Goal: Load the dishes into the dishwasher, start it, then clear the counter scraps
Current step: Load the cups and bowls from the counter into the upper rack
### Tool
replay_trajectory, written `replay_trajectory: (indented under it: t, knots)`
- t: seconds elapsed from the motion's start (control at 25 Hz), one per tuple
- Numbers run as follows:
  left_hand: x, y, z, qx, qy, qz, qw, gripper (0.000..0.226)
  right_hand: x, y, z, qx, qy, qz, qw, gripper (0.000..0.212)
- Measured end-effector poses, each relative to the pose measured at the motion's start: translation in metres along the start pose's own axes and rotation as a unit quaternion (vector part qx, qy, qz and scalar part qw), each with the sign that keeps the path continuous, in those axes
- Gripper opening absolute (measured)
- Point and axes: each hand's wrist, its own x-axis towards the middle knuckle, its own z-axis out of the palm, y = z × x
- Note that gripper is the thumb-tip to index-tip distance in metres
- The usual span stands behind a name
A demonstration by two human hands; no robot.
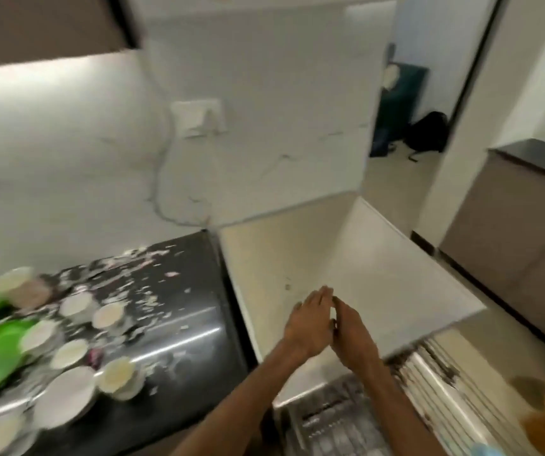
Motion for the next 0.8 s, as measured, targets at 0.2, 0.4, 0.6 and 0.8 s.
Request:
replay_trajectory:
  t: [0.2, 0.4, 0.6, 0.8]
  knots:
    - [-0.098, -0.136, -0.050, -0.028, 0.085, -0.119, 0.989, 0.067, 0.013, -0.117, 0.110, 0.049, -0.102, -0.120, 0.986, 0.042]
    - [-0.221, -0.272, -0.055, 0.001, 0.079, -0.249, 0.965, 0.071, -0.014, -0.210, 0.217, 0.035, -0.262, -0.180, 0.947, 0.071]
    - [-0.276, -0.345, -0.042, 0.020, -0.015, -0.221, 0.975, 0.098, -0.039, -0.262, 0.273, 0.122, -0.297, -0.146, 0.936, 0.087]
    - [-0.261, -0.356, -0.045, -0.014, 0.050, -0.153, 0.987, 0.075, -0.052, -0.262, 0.277, 0.143, -0.208, -0.067, 0.965, 0.065]
